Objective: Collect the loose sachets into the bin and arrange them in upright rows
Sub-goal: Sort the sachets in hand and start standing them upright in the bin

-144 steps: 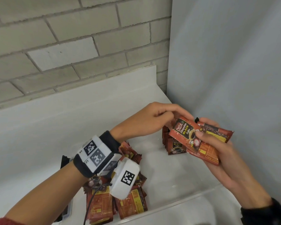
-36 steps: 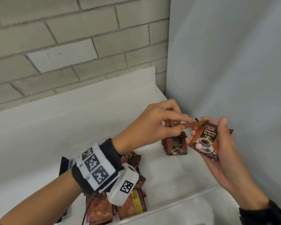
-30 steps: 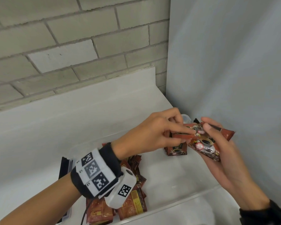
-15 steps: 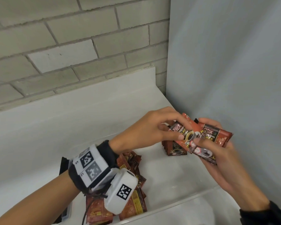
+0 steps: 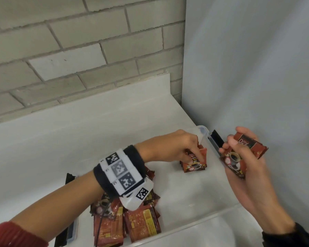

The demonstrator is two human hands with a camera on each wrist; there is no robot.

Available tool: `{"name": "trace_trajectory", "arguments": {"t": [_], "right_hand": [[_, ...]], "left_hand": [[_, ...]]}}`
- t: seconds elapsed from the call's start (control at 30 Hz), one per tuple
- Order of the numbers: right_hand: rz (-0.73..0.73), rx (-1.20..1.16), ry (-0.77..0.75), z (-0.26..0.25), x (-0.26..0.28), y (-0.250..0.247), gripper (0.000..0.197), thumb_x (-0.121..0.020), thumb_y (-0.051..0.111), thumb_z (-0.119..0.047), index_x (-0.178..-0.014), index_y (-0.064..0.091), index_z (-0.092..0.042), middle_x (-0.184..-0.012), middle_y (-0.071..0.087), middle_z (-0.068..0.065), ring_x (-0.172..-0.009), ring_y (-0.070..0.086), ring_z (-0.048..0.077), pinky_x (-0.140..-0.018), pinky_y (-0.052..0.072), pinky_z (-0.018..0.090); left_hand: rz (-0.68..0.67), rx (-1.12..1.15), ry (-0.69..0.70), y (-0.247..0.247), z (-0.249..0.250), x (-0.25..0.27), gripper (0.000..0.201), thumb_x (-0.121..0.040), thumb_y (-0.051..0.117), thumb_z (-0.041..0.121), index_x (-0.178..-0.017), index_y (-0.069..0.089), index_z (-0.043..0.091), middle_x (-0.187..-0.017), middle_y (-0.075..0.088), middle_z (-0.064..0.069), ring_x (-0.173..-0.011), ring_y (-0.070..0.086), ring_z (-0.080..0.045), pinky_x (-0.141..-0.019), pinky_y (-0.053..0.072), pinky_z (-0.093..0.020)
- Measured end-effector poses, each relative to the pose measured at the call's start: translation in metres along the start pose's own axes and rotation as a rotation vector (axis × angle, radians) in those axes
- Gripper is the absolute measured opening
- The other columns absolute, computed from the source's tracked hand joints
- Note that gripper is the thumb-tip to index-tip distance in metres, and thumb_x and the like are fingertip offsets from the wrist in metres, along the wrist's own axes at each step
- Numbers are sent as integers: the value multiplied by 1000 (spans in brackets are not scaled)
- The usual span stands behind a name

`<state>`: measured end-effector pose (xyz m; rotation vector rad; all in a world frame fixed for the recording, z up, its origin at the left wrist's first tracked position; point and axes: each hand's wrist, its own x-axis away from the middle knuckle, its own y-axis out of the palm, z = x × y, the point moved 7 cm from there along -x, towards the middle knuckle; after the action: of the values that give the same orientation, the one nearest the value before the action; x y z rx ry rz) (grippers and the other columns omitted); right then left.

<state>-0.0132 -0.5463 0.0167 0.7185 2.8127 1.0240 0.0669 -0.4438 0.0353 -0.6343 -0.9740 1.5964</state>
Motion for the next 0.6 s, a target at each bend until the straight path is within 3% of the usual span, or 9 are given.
{"name": "trace_trajectory", "arguments": {"t": [0.1,0.2,0.27,0.37,0.53,0.6], "right_hand": [[-1,-6,9,1,0,-1,31,-74,63,-15,-103,60,-26,-77,60,-6,-70,58,8,-91,37,32],[-4,5,19,1,0,-1,29,-75,62,-16,-102,60,-27,-76,60,-6,-70,59,7,-89,40,29],[-15,12,19,1,-1,-2,30,-75,62,-16,-103,60,-26,-76,60,-6,-69,59,7,-84,43,24],[-30,3,13,1,-1,-2,28,-74,62,-17,-101,61,-25,-78,60,-5,-71,58,9,-78,46,21],[-63,-143,19,1,0,-2,27,-80,47,-8,-100,62,-16,-85,60,3,-74,57,14,-70,52,20],[-77,-161,46,3,0,-2,33,-83,40,-5,-107,62,-13,-88,61,5,-74,59,15,-71,53,21]], "left_hand": [[-32,-128,10,14,-3,-11,28,-85,65,4,-112,72,12,-85,41,1,-76,36,-6,-67,27,-10],[-13,-204,40,21,-2,-16,27,-87,61,3,-110,73,11,-87,49,-7,-82,33,-10,-66,23,-13],[0,-249,57,23,-1,-16,27,-87,60,3,-109,73,12,-86,49,-6,-81,37,-12,-58,25,-12],[13,-298,70,27,0,-15,25,-86,62,4,-105,75,14,-86,50,-6,-83,51,-22,-50,17,-13],[24,-337,79,29,0,-15,21,-83,65,5,-98,77,13,-87,59,-10,-80,56,-24,-53,16,-14],[33,-354,84,29,-1,-16,20,-82,66,4,-96,77,11,-85,58,-12,-80,56,-27,-56,23,-22]]}}
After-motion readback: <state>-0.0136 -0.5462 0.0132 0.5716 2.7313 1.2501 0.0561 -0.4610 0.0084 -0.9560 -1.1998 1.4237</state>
